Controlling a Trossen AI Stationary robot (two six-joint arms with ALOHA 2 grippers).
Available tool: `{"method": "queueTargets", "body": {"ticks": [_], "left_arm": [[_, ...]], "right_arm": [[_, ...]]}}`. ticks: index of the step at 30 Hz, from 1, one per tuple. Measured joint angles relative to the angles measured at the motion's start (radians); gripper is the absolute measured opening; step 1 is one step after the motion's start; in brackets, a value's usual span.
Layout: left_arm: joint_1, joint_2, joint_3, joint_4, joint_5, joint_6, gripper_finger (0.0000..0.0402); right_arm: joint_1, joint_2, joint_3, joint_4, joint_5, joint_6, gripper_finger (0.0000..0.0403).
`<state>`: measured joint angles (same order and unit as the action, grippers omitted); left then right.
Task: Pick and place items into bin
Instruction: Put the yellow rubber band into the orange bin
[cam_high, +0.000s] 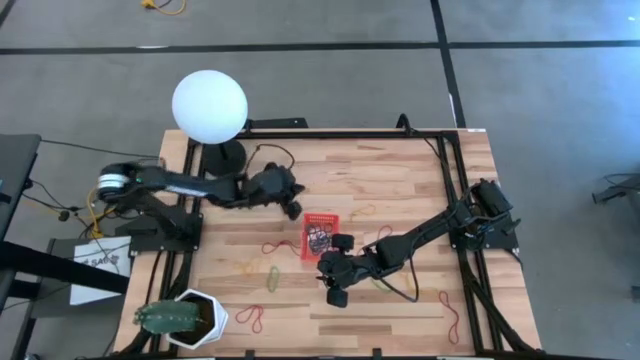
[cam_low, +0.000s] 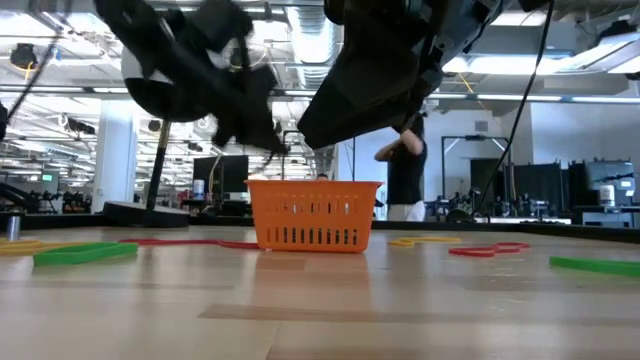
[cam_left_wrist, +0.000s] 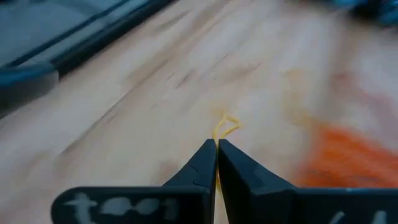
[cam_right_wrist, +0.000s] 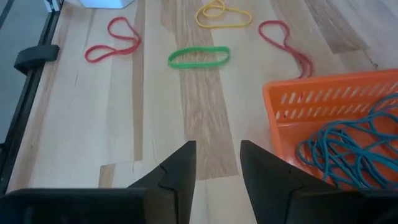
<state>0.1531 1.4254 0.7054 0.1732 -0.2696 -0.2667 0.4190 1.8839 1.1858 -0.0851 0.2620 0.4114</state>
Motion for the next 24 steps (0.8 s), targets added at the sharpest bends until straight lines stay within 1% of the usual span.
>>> {"method": "queueTargets", "body": {"ticks": [4, 6, 8, 10, 13, 15, 18, 21, 24], "left_arm": [[-0.108, -0.15, 0.001, -0.041, 0.026, 0.046, 0.0], [-0.171, -0.203, 0.001, -0.036, 0.073, 0.063, 0.0], [-0.227, -0.23, 0.002, -0.031, 0.088, 0.066, 0.0], [-0.27, -0.233, 0.002, -0.035, 0.053, 0.066, 0.0], [-0.306, -0.199, 0.002, -0.033, -0.01, 0.059, 0.0], [-0.312, -0.153, 0.002, -0.032, -0.023, 0.031, 0.0], [-0.311, -0.054, 0.002, 0.026, -0.02, -0.005, 0.0], [-0.311, 0.041, 0.002, 0.112, 0.009, -0.005, 0.0], [-0.311, 0.092, 0.003, 0.135, 0.011, -0.006, 0.0]], "right_arm": [[0.02, 0.0, 0.0, -0.062, -0.003, 0.02, 0.0118], [0.037, 0.0, 0.0, -0.106, -0.003, 0.064, 0.0118], [0.057, 0.0, 0.0, -0.159, -0.001, 0.118, 0.0118], [0.076, 0.0, 0.0, -0.19, 0.011, 0.167, 0.0118], [0.102, -0.007, 0.0, -0.225, 0.053, 0.191, 0.0118], [0.115, -0.022, 0.0, -0.242, 0.087, 0.192, 0.0118], [0.123, -0.062, 0.0, -0.294, 0.13, 0.192, 0.0118], [0.123, -0.12, 0.0, -0.372, 0.128, 0.187, 0.0118], [0.123, -0.16, 0.0, -0.437, 0.123, 0.192, 0.0118]]}}
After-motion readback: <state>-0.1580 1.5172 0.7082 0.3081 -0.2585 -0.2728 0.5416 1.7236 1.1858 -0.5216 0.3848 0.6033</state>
